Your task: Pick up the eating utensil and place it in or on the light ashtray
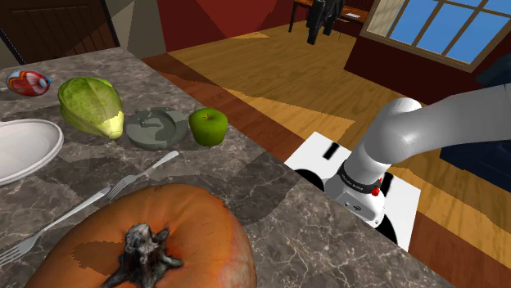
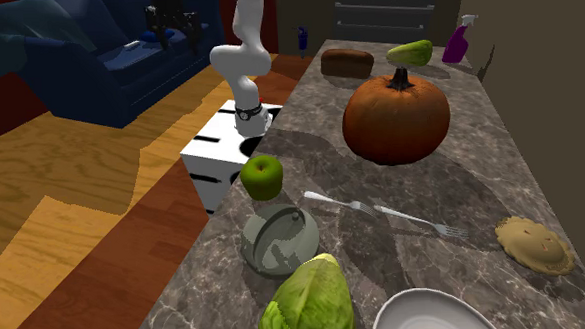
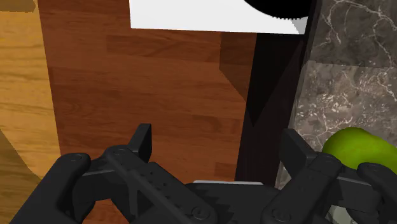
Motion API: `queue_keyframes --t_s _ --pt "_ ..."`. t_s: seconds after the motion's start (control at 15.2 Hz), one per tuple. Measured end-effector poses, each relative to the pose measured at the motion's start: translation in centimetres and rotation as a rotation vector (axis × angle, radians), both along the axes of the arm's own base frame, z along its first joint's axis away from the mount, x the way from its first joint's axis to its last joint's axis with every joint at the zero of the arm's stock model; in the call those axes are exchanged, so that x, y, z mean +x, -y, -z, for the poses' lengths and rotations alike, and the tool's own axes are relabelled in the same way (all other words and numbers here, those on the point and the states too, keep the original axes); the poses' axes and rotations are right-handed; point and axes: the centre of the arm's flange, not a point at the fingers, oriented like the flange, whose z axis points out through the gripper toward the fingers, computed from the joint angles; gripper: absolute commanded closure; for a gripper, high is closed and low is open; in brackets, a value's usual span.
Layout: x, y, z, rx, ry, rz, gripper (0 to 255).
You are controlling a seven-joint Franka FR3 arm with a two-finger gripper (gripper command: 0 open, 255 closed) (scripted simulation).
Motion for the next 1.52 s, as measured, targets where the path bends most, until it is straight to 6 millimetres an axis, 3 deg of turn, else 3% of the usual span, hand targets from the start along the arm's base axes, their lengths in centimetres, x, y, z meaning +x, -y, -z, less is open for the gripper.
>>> queue_keyframes --t_s 0.2,0.46,1.06,1.52 --pt "1.2 -0.7 0.7 0.001 0.002 -0.029 0" --pt "4.4 -3.6 3.1 0.004 0.007 -0.117 0" --pt "10.1 -11.6 8.8 0.012 0.024 -0.329 0" --pt "13.6 -18.9 12.1 0.019 0.036 -0.494 0"
